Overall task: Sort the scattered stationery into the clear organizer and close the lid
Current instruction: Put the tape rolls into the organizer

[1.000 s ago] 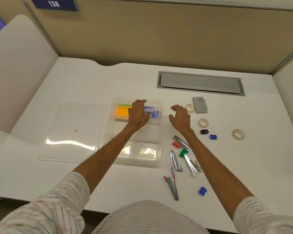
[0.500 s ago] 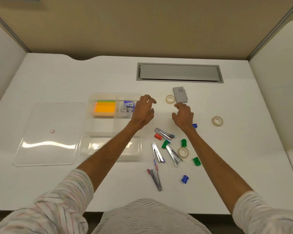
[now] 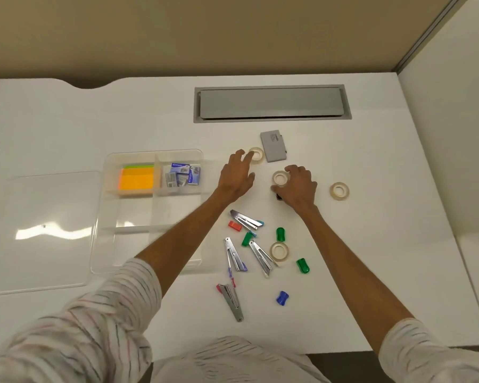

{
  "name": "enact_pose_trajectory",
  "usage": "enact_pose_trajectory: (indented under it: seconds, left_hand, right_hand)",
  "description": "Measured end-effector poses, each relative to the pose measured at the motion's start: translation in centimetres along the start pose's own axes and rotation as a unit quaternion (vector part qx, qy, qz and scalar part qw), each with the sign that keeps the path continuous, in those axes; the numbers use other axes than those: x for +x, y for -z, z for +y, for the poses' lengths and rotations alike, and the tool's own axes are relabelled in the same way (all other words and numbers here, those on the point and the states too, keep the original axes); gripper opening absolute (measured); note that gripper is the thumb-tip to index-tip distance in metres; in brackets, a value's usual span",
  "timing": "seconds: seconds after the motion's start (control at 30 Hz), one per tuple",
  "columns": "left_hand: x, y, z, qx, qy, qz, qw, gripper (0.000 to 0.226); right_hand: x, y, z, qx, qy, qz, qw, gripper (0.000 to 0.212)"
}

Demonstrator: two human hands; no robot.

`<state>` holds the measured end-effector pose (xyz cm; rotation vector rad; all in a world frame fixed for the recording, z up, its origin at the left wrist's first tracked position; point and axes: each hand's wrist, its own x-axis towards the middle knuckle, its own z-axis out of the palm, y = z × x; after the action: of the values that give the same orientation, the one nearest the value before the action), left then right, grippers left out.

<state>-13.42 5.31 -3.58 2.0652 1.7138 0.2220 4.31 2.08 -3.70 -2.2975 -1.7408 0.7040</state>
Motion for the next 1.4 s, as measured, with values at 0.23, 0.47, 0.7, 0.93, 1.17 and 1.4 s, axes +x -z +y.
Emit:
enact_pose_trajectory:
  seconds: [0.23, 0.47, 0.7, 0.93, 1.17, 1.4]
  left_hand:
    - [2.7, -0.4, 0.3, 0.033, 0.022, -0.037, 0.999, 0.061]
    - [3.3, 0.2, 0.2, 0.042, -0.009, -0.014, 0.999, 0.043]
    - [1.7, 0.0, 0.6, 0.030, -0.029, -0.018, 0.999, 0.032]
    - [1.1, 0.6, 1.5, 0.042, -0.024, -0.058, 0.997, 0.060]
    - [0.3, -0.3, 2.5, 0.071, -0.058, -0.088, 0.992, 0.067]
    - [0.3, -0.7, 3.4, 0.067, -0.066, -0.091, 0.991, 0.051]
  right_hand:
    - [0.8, -0.5, 0.5, 0.031, 0.000, 0.016, 0.999, 0.056]
    - [0.9, -0.6, 0.3, 0.051, 0.000, 0.019, 0.999, 0.054]
    - [0.4, -0.3, 0.1, 0.052, -0.006, 0.008, 0.999, 0.054]
    - [-0.5, 1.2, 0.0, 0.049, -0.014, 0.038, 0.998, 0.053]
    - [-1.9, 1.9, 0.6, 0.052, -0.030, 0.064, 0.996, 0.054]
    - [-3.2, 2.3, 2.0, 0.078, -0.032, 0.070, 0.994, 0.053]
